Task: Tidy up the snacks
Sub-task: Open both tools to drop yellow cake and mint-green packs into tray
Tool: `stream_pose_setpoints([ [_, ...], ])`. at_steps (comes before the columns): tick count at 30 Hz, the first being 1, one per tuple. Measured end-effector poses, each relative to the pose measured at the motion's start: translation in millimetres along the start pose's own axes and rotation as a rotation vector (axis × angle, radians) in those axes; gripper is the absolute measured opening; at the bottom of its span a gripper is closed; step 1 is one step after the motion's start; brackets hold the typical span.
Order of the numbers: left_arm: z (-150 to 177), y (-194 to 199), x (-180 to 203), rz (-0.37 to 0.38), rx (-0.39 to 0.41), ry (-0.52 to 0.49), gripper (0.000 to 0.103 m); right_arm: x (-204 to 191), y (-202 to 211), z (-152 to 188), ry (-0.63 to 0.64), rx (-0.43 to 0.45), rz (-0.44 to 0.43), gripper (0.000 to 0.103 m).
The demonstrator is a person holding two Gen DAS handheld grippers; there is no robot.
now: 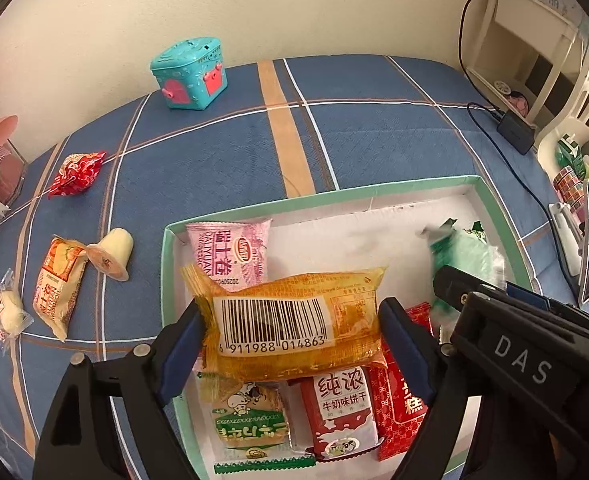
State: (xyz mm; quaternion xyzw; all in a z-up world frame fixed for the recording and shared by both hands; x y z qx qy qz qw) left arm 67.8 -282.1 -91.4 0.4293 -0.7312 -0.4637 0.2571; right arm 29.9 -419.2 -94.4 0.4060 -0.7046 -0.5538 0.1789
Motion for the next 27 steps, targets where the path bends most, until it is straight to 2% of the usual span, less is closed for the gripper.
stream_pose_setpoints([
  [2,-0.4,3.1,-0.8,0.008,0.004,0.006,0.087,-0.8,2.3,-0.5,0.004,0.004,0.001,0.061],
  [6,-1.8,11.2,-3.9,-0.001,0.022,0.003,0.095,-1.8,10.4,-1.6,0.004,0.019,0.003,0.069],
  [12,-0.4,20.9,-12.4,0.019,0.024,0.046,0.096,-3.9,25.9,-1.4,0.018,0.041,0.019,0.07],
  [18,3.6,29.8,-30.9,0.006,0.019,0.106,0.098,-4.4,39.6,-1.7,0.018,0.061,0.027,0.07],
  [27,15.2,40.2,-86.1,-0.058,0.001,0.249,0.098,-7.0,44.6,3.1,0.034,0.055,0.042,0.069],
])
Point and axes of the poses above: each gripper's, at about its wrist camera, not at the fingertips, and y roughly against the way its jaws point, x to its right, z to its underside, the point moved 7 cm from there along -y, roughly the way its jaws point, and after that the axes turned 2 degrees about -y, right-handed, at the moved point
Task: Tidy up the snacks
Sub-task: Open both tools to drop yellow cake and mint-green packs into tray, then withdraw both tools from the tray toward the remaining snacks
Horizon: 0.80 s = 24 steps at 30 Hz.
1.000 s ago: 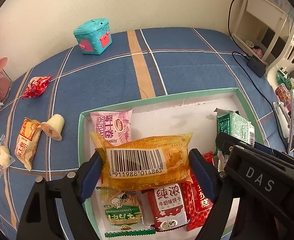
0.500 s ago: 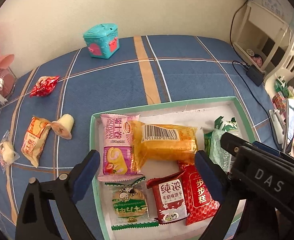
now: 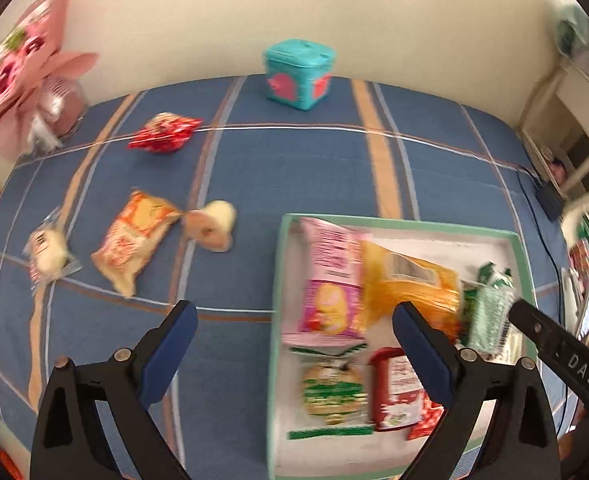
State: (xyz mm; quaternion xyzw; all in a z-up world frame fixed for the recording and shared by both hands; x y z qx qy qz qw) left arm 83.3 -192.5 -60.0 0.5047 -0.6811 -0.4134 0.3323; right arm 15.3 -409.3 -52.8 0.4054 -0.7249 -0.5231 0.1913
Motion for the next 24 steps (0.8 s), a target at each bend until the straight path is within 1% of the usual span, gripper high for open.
stream_pose_setpoints([
  [6,-5.8,5.4,-36.0,-0.053,0.009,0.063,0.098,-9.0,-2.1,8.5,0.018,-0.024,0.011,0.069],
  [11,-6.4,8.8,-57.3,-0.082,0.011,0.097,0.098,-30.8,-2.5,16.2,0.058,-0.031,0.002,0.069],
  [17,-5.1,12.7,-77.5,-0.097,0.015,0.126,0.098,-57.8,-3.9,25.8,0.111,-0.039,-0.012,0.069],
  [24,-3.1,11.3,-89.2,-0.099,0.009,0.151,0.098,-79.8,-5.4,33.7,0.154,-0.043,-0.023,0.069],
])
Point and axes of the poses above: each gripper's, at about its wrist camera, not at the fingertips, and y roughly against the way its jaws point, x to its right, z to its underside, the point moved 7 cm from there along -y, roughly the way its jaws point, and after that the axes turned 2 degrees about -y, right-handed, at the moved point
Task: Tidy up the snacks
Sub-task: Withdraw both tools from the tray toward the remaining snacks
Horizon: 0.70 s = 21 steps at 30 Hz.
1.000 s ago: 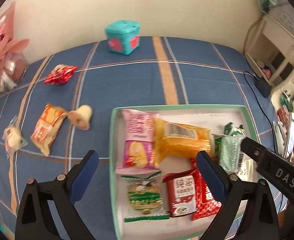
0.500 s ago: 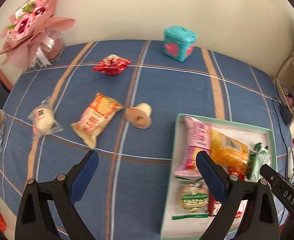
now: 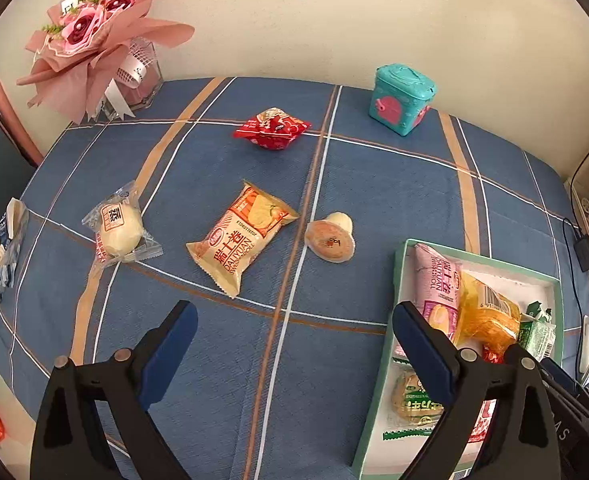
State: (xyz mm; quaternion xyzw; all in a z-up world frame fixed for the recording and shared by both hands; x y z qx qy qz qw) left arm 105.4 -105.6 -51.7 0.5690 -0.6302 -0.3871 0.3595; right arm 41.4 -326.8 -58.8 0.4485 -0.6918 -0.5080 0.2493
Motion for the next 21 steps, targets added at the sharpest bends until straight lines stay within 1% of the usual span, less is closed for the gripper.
stream_pose_setpoints([
  [6,0.2,-1.3,-1.4,0.005,-0.002,0.006,0.098,-6.8,-2.0,1.9,0.016,0.0,0.009,0.069],
  [8,0.5,-2.3,-1.3,0.008,-0.004,0.007,0.098,-8.2,-2.4,2.3,0.022,0.0,0.012,0.071],
  [9,0.7,-2.5,-1.3,0.008,-0.004,0.007,0.098,-8.6,-2.4,2.5,0.024,0.001,0.012,0.078],
  [10,0.5,-2.5,-1.0,0.008,-0.003,0.006,0.098,-8.8,-2.6,2.4,0.024,0.004,0.012,0.089],
  [11,0.4,-2.5,-0.8,0.008,-0.001,0.005,0.098,-8.8,-2.5,2.1,0.024,0.009,0.013,0.094],
  [12,0.4,-2.6,-0.9,0.007,0.001,0.004,0.098,-8.6,-2.0,1.9,0.025,0.013,0.016,0.101],
  [14,0.5,-2.7,-1.5,0.007,0.006,0.004,0.098,-8.9,-2.3,1.2,0.03,0.021,0.023,0.102],
  [17,-0.3,-3.6,-2.8,0.005,0.012,0.009,0.103,-9.1,-3.1,1.3,0.036,0.023,0.027,0.103],
  [21,-1.0,-4.1,-3.3,0.007,0.019,0.008,0.103,-9.8,-4.7,1.7,0.045,0.024,0.032,0.103],
])
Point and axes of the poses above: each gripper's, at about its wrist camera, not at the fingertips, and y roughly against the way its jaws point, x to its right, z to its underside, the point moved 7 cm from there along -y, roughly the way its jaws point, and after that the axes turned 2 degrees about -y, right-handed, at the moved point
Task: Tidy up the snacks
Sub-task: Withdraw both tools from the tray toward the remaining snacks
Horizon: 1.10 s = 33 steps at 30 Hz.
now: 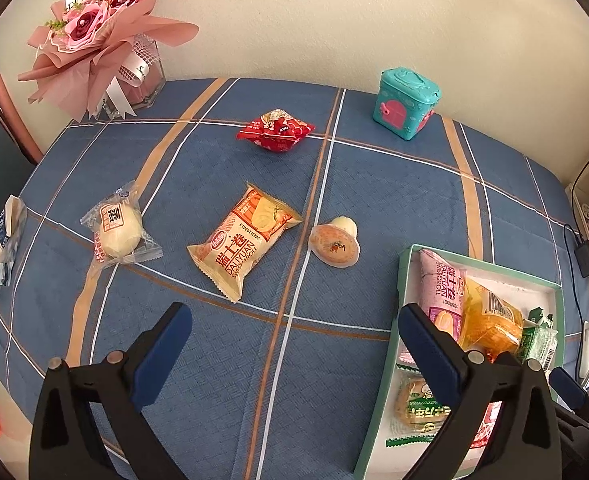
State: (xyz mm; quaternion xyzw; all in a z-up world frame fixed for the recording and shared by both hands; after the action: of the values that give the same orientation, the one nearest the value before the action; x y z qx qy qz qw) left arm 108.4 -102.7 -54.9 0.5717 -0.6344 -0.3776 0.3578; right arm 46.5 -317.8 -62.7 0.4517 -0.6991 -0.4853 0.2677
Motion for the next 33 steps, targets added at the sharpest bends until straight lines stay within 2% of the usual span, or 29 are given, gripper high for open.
stream_pose_setpoints([
  [11,-1.1,-1.8,-1.4,0.001,-0.001,-0.003,0.103,-6.3,-6.8,3.3,0.012,-0.003,0.011,0.103],
  [17,-3.5,-6.0,-14.4,-0.011,-0.002,-0.011,0.103,-21.2,-11.2,2.8,0.03,0.004,0.009,0.103],
  [33,-17.8,-17.1,-142.6,-0.093,-0.009,0.187,0.103,-116.2,-19.1,14.7,0.177,0.032,-0.079,0.103],
])
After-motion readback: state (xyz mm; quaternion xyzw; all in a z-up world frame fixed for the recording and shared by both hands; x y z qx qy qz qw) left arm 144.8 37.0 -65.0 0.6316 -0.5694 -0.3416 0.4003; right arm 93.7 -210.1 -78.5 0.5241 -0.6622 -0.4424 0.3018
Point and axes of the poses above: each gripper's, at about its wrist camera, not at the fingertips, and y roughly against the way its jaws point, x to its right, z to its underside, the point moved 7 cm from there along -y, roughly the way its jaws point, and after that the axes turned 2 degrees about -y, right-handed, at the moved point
